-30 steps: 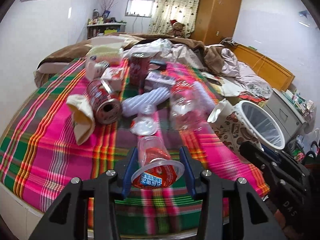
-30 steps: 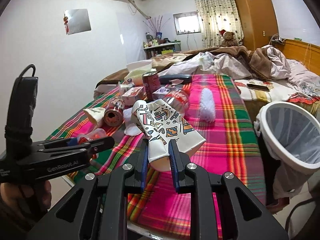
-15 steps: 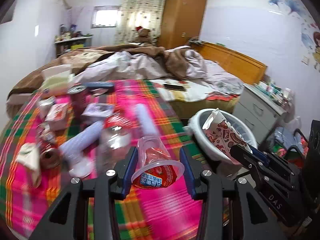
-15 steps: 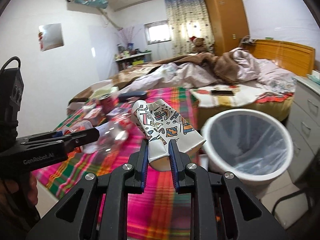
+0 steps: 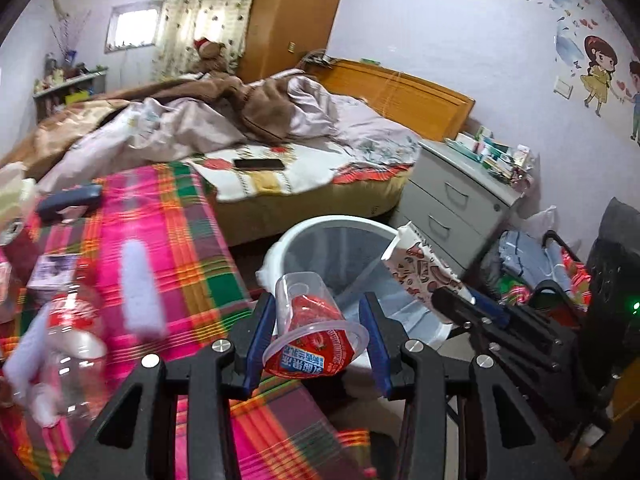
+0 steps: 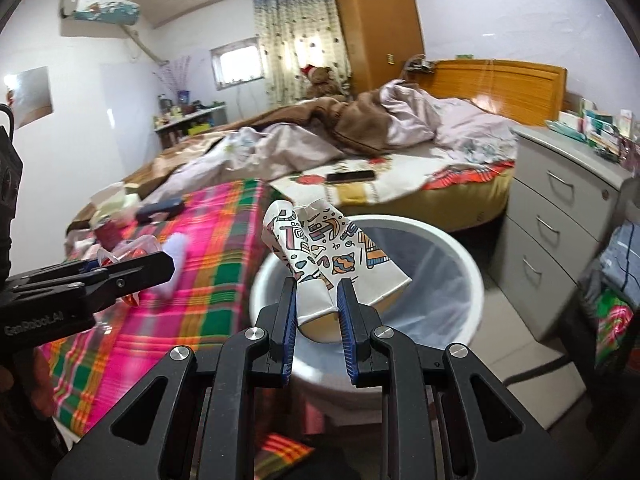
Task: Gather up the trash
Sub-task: 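Carry both cups to the white wastebasket and open both tools to drop them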
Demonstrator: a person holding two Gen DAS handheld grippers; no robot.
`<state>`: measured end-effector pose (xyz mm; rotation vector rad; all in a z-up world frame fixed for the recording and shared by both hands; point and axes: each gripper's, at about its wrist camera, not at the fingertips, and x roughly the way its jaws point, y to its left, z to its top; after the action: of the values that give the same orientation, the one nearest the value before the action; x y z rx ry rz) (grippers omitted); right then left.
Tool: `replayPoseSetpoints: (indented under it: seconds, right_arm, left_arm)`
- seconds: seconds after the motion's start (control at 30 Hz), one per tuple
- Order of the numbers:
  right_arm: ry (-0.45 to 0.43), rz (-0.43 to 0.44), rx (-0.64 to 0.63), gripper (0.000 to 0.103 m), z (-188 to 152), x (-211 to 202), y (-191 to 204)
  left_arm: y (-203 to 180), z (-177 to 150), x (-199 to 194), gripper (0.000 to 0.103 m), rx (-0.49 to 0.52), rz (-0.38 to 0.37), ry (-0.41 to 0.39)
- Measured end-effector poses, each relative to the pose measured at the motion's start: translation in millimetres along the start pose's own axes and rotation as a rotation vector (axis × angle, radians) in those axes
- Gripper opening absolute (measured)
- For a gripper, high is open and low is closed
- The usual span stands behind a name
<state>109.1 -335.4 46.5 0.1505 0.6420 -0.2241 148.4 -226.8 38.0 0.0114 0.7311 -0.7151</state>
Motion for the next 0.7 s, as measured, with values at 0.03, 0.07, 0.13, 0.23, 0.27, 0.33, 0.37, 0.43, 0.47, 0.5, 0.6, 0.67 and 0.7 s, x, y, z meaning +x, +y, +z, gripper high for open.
replayPoseSetpoints:
  seconds: [0.03, 0.07, 0.13, 0.23, 0.27, 0.33, 0.37, 0.43, 0.47, 0.5, 0.6, 0.67, 0.7]
  right_arm:
    - [0.007, -0.002, 0.008, 0.02, 1, 3, -5]
    - [0.018, -0.013, 0.018, 0.02, 0, 7, -9]
    - [0.037, -0.028, 0.022, 0.021, 1, 12, -17]
    - [0.083, -0.048, 0.015, 0.021, 0, 25, -24]
    - [0.095, -0.057, 0.013, 0.021, 0, 29, -27]
    - [0.114, -0.073, 0.011, 0.021, 0, 32, -33]
    - [0.126, -0.073, 0.012, 0.021, 0, 34, -35]
    - [0.146, -0.076, 0.014, 0.022, 0, 38, -40]
    - [0.15, -0.076, 0.015, 0.022, 1, 39, -41]
    - [0.157, -0.075, 0.017, 0.022, 1, 41, -44]
    - [0.182, -0.074, 0.018, 0.023, 1, 46, -46]
    - [0.185, -0.079, 0.016, 0.036, 0, 47, -46]
    - [0.185, -0.079, 0.017, 0.041, 0, 46, -45]
  left_arm:
    - [-4, 1, 5, 0.045, 0.015, 0.004, 0.003]
    - [-8, 2, 10, 0.045, 0.03, 0.005, 0.008]
    - [-13, 5, 23, 0.045, 0.031, -0.019, 0.036]
    - [-19, 8, 43, 0.045, 0.046, -0.02, 0.064]
    - [-20, 8, 49, 0.045, 0.048, -0.02, 0.075]
    - [-22, 9, 58, 0.045, 0.032, -0.034, 0.088]
    - [-23, 10, 63, 0.046, 0.035, -0.043, 0.096]
    - [-24, 9, 71, 0.05, 0.042, -0.049, 0.12]
    - [-24, 10, 74, 0.056, 0.037, -0.044, 0.118]
    - [-23, 10, 75, 0.061, 0.028, -0.045, 0.112]
    - [-20, 11, 76, 0.073, 0.006, -0.057, 0.105]
    - [-19, 11, 75, 0.073, 0.009, -0.047, 0.101]
    - [-18, 11, 74, 0.073, 0.01, -0.034, 0.097]
